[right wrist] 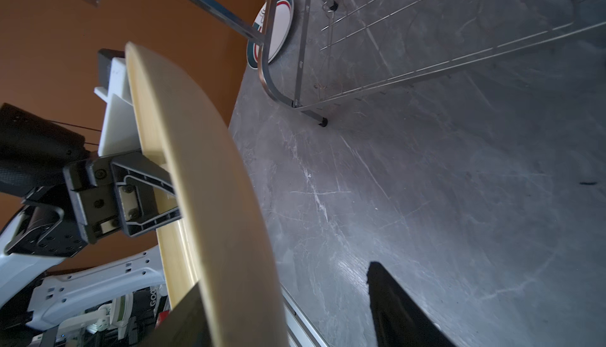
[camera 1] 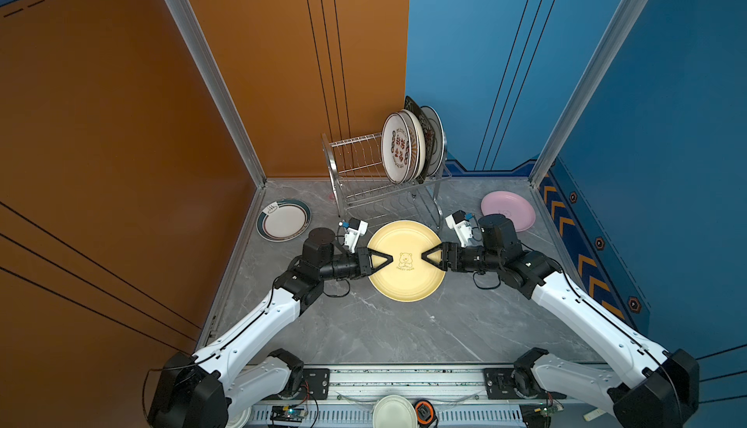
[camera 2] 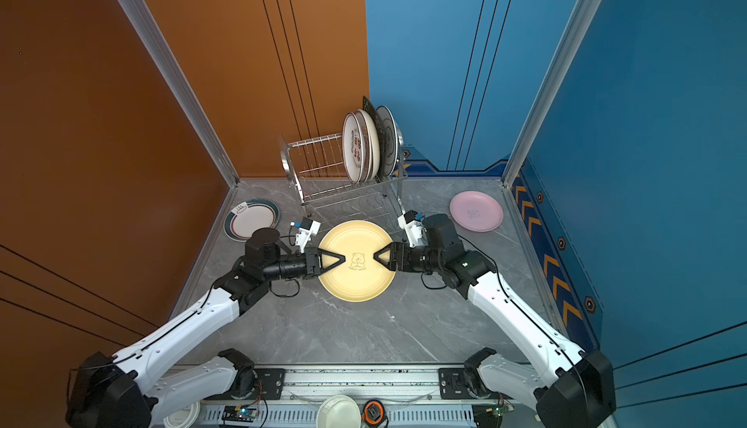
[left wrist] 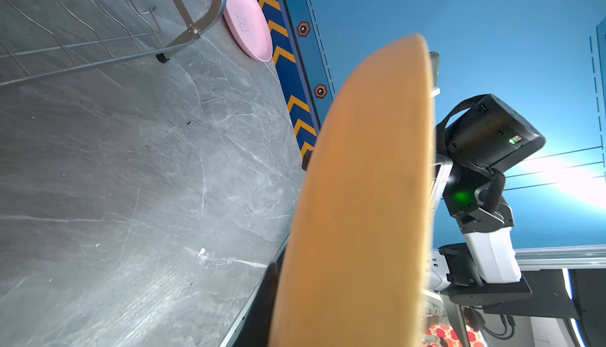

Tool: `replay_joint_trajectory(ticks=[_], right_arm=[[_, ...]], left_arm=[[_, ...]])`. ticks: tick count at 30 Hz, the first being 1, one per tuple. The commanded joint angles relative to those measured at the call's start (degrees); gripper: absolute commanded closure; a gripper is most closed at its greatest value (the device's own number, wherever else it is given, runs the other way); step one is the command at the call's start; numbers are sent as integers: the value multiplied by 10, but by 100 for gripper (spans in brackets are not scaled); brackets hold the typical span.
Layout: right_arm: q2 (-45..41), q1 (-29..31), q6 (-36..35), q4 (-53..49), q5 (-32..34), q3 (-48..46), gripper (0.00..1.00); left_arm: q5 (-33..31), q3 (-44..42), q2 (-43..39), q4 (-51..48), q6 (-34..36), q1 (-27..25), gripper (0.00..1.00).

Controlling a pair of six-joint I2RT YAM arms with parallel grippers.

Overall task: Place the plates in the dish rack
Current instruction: 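Grasp the upright yellow plate's edge with the left gripper opposite the right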

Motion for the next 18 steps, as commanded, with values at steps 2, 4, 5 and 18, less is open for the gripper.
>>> replay_joint_trajectory(ticks=[2, 4, 5, 18], right_arm=[[7, -1, 30, 97, -81, -16, 36], [8, -1, 38, 112, -86, -21, 42], [8, -1, 41, 118, -90, -23, 46], [11, -4, 64, 148, -108, -32, 85]], left_arm=[[31, 5, -2, 28, -8, 5, 100], [30, 4, -4, 28, -9, 6, 100], [30, 4, -4, 27, -9, 7, 100], [40, 7, 4, 28, -9, 15, 92]])
